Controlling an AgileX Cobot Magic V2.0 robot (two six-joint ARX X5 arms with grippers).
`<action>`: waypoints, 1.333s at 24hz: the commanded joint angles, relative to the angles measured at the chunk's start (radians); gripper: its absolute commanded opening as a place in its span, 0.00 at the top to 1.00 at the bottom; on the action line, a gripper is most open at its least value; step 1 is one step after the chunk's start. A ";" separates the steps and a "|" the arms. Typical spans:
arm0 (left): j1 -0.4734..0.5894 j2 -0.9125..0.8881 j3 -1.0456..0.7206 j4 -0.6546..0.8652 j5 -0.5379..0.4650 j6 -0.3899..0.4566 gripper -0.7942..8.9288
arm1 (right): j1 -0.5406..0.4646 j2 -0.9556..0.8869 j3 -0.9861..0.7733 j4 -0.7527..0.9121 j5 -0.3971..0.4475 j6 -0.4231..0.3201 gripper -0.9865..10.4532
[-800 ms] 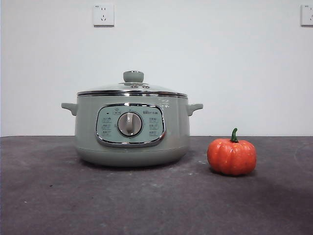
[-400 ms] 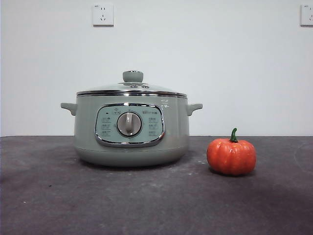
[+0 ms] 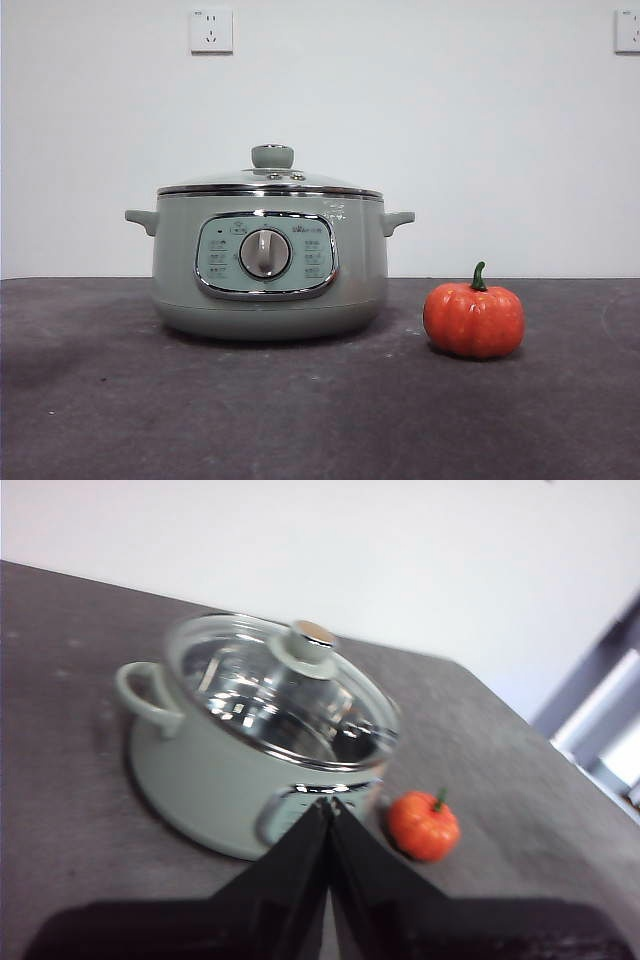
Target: Pick up the pumpkin,open the lid,put the pumpkin in the pot,close the lid
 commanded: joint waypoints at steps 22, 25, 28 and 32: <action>-0.058 0.285 0.313 -0.398 0.041 0.335 0.13 | 0.114 0.343 0.532 -0.570 -0.003 -0.340 0.29; -0.058 0.285 0.313 -0.399 0.042 0.335 0.13 | 0.121 0.351 0.532 -0.571 -0.002 -0.339 0.28; -0.058 0.285 0.319 -0.402 0.042 0.335 0.13 | 0.143 0.364 0.532 -0.571 -0.001 -0.340 0.28; -0.058 0.285 0.343 -0.401 0.043 0.335 0.14 | 0.188 0.410 0.532 -0.542 0.006 -0.340 0.28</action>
